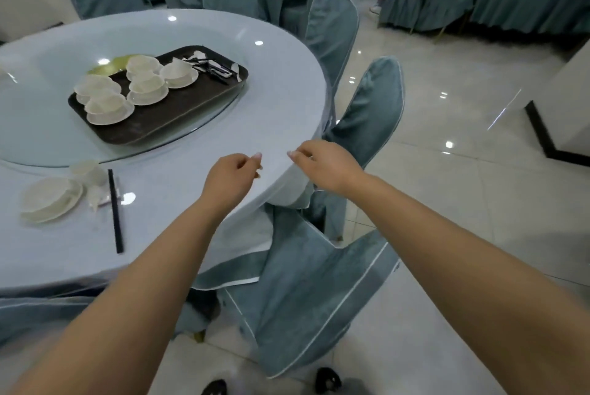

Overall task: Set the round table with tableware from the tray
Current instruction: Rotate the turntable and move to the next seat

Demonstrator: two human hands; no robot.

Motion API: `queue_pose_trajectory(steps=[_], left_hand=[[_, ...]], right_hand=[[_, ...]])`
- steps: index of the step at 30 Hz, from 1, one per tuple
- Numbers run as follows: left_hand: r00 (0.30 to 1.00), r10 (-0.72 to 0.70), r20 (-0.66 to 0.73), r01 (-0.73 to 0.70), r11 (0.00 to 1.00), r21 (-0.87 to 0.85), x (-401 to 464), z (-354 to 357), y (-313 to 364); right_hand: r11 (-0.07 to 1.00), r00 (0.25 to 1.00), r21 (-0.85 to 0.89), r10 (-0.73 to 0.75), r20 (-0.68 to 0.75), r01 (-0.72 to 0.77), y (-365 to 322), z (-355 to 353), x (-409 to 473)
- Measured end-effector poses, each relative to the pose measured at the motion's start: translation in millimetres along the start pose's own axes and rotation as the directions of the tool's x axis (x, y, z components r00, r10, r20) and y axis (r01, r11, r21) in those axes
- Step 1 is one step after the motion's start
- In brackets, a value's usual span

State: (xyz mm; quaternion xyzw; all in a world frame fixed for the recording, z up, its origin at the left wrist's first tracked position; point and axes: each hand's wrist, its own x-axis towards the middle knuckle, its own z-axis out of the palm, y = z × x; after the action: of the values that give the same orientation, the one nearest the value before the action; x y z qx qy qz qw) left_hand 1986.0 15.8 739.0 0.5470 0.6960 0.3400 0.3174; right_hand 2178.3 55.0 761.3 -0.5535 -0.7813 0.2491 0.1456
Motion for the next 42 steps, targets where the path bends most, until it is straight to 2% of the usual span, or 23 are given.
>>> queue_pose_trajectory(steps=[9,19,24,31,37,42], left_hand=[[0.998,-0.020,-0.057,0.016,0.997,-0.077,-9,41,37],[1.000,-0.027,0.010,0.028,0.997,-0.073,17,66,56],[0.999,-0.034,0.000,0.034,0.998,-0.060,41,90,72],[0.985,-0.156,-0.076,0.146,0.982,-0.118,94,156,104],[0.917,-0.361,-0.169,0.285,0.891,-0.355,130,237,144],[0.892,-0.400,-0.211,0.313,0.882,-0.352,154,279,172]], right_hand=[[1.000,1.000,-0.009,-0.013,0.013,0.013,40,-42,-11],[0.999,0.999,0.027,0.032,-0.034,-0.031,77,-60,-1],[0.999,1.000,0.042,0.003,-0.011,-0.003,107,-70,20],[0.994,0.995,0.047,-0.098,0.031,0.096,180,-112,76],[0.990,0.983,0.069,-0.129,0.133,0.120,257,-156,124],[0.985,0.970,0.052,-0.173,0.171,0.166,299,-181,161]])
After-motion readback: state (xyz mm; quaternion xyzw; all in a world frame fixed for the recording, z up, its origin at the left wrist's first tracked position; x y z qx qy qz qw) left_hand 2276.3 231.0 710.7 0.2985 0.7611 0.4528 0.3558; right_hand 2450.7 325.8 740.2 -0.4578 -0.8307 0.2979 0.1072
